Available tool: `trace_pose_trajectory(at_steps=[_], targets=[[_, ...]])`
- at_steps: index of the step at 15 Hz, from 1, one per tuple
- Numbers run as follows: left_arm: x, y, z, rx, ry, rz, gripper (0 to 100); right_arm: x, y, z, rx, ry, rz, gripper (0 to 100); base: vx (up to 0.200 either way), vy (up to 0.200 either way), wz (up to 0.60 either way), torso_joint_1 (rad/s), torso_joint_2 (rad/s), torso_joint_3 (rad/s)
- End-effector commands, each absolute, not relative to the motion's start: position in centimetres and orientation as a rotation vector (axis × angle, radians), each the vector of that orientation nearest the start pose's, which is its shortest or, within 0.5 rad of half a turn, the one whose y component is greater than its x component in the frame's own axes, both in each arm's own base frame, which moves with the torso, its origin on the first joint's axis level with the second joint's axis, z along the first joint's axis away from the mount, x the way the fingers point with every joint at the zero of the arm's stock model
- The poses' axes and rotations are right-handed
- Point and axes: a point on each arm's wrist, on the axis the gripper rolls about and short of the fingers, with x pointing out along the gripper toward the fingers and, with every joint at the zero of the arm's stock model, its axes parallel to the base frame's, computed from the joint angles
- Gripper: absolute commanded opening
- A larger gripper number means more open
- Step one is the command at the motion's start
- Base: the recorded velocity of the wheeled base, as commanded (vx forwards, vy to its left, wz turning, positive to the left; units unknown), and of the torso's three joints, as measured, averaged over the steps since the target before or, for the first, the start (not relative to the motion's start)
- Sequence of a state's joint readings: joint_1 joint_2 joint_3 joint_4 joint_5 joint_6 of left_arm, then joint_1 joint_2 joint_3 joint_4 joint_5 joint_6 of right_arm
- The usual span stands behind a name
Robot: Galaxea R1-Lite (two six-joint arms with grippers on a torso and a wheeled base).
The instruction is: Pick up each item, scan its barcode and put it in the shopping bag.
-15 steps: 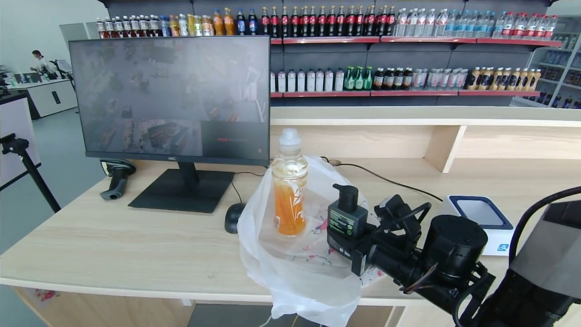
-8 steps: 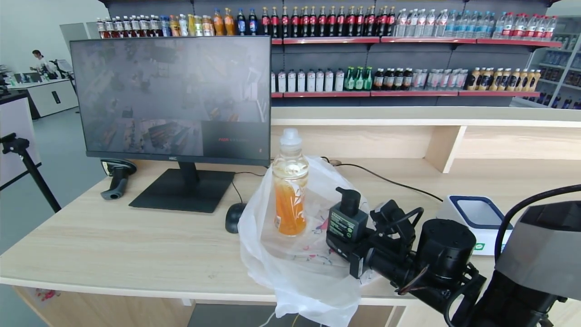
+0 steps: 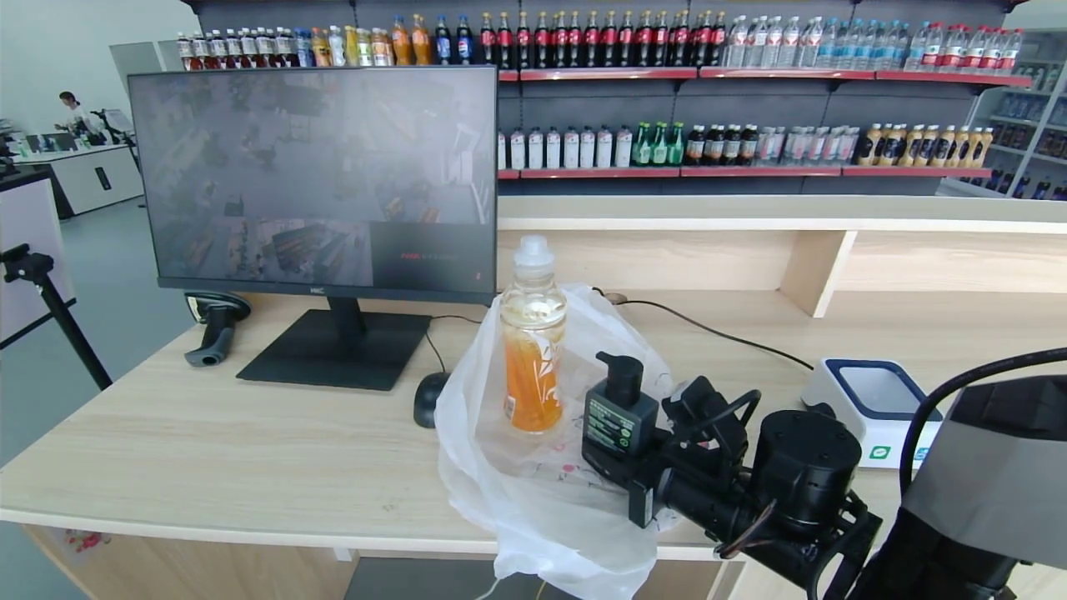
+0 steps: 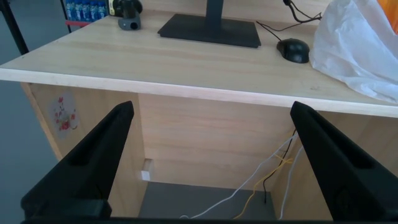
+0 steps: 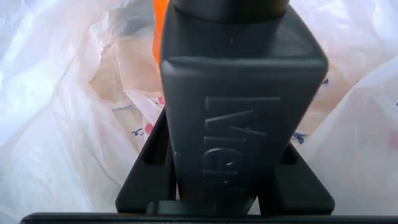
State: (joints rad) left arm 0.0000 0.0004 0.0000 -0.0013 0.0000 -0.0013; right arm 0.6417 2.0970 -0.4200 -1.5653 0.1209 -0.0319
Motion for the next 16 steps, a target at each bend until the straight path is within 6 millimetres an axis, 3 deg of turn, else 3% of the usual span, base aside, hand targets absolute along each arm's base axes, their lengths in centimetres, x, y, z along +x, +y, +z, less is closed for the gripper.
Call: trace_pose_trajectory(at_steps=[1, 6, 7, 11, 16], targets=[[-2.3, 0.0, 7.6, -0.002, -0.002, 0.0, 100, 24.7, 18.8, 6.6, -0.059, 0.092, 0.765, 0, 0.0, 0.0, 0.0, 0.0, 0.0, 0.0], [-2.3, 0.0, 7.6, -0.002, -0.002, 0.0, 100, 24.4, 18.5, 6.4, -0.064, 0.112, 0.762, 0, 0.0, 0.0, 0.0, 0.0, 0.0, 0.0], [-2.3, 0.0, 7.6, -0.002, -0.002, 0.0, 100, 24.4, 18.4, 6.3, -0.064, 0.115, 0.76, 100, 0.0, 0.0, 0.0, 0.0, 0.0, 0.0], [-2.3, 0.0, 7.6, -0.002, -0.002, 0.0, 100, 24.4, 18.4, 6.5, -0.051, 0.109, 0.76, 100, 0.0, 0.0, 0.0, 0.0, 0.0, 0.0], [-2.3, 0.0, 7.6, -0.002, -0.002, 0.0, 100, 23.4, 17.1, 8.5, -0.038, 0.066, 0.743, 100, 0.0, 0.0, 0.0, 0.0, 0.0, 0.0]])
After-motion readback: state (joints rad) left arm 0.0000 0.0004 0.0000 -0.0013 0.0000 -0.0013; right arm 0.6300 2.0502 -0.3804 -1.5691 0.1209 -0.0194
